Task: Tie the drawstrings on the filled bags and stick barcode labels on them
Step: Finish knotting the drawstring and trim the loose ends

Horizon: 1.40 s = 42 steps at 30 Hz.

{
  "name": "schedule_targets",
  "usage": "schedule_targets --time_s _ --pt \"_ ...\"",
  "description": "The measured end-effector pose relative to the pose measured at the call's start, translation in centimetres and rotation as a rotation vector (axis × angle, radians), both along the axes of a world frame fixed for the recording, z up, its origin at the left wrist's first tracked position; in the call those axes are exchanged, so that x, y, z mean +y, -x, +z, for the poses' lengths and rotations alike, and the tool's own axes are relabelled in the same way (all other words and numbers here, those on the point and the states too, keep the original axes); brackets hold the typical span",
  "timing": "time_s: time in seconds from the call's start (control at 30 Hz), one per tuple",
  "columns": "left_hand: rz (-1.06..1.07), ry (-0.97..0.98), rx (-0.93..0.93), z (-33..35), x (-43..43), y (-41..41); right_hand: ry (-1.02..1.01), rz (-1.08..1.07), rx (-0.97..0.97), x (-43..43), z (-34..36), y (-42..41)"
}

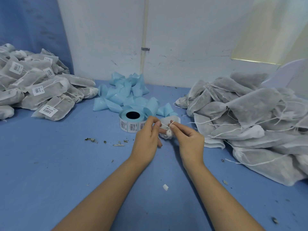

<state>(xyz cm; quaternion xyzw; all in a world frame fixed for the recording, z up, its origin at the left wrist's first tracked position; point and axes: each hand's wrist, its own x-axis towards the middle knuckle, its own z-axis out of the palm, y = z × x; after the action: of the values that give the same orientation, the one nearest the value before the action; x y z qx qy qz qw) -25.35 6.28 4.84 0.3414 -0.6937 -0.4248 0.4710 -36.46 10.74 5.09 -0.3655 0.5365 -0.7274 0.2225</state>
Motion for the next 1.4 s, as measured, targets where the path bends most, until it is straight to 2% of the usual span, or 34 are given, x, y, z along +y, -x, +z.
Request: schedule_targets --time_s 0.2,0.6,0.7,0.8,0.93,1.03,1.27,1.4 --pt "0.069 -0.008 0.041 0.0 -0.1 -0.2 -0.061 0.057 0.145 0.1 0.0 -0.5" --pt "0.12 0.143 -0.139 0.1 0.2 -0.2 -0.21 -0.005 0.447 0.1 -0.1 -1.3" --pt "0.096 0.183 -0.189 0.2 0.5 -0.3 -0.194 -0.08 0.5 0.1 -0.3 -1.5" --pt "0.045 0.18 -0.102 0.4 1.2 0.2 -0.142 -0.115 0.446 0.3 -0.3 -1.3" --pt "0.035 -0.026 0.176 0.6 1.8 1.2 -0.108 -0.036 0.392 0.4 0.0 -1.3" --pt "0.014 -0.095 0.267 0.6 1.5 1.3 -0.098 0.027 0.263 0.2 0.0 -1.2" --pt "0.003 0.016 0.142 0.5 0.0 0.1 -0.118 0.236 -0.093 0.2 0.5 -0.9" --pt "-0.037 0.007 0.114 0.6 -0.2 -0.1 -0.117 0.28 -0.193 0.1 0.7 -0.5"
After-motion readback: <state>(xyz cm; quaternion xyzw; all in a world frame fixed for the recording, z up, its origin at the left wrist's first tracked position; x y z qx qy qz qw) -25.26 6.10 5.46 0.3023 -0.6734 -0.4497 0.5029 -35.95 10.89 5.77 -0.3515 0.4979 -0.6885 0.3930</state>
